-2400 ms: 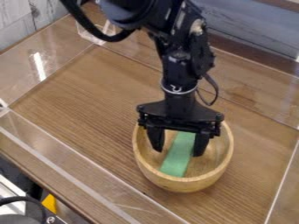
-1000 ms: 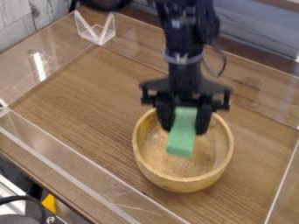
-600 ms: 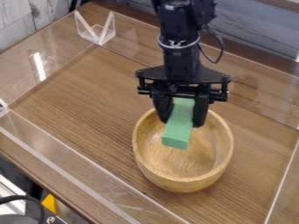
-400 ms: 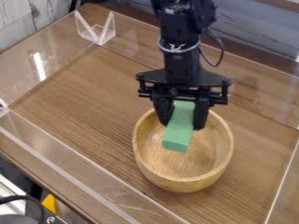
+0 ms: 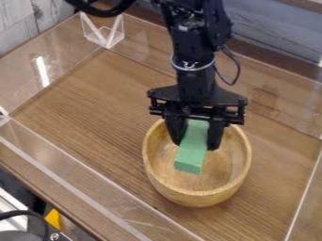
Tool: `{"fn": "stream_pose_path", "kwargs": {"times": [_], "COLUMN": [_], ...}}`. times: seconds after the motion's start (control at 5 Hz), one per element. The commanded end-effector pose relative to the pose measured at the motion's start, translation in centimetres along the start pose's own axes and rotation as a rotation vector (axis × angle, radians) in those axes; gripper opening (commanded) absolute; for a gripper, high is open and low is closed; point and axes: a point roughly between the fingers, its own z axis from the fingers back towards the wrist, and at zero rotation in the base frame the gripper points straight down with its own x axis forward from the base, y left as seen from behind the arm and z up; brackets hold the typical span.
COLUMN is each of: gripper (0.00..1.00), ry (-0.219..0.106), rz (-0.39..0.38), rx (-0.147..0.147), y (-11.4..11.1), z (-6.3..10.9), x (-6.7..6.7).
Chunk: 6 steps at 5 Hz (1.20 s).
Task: Remove the green block from inside the brown bowl and put it on the table
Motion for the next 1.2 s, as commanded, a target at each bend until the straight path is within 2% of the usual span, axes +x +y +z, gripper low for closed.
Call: {"fn": "stream_pose_path", "kwargs": {"times": [0.0,0.2,0.6,0.8,1.0], "gripper": [0.0,0.0,0.0,0.0,0.0], "ry": [-0.038,-0.056,-0.127,-0.151,-0.187], "rz": [0.008,0.019,0.05,0.043,0.031], "rx": [-0.006,0.006,0.032,0.051,0.07], "y": [0.6,1.7,6.7,8.3,7.9], "z": [1.6,2.5,3.8,3.4,2.8], "x": [1.0,1.7,4.7,6.0,7.0]}}
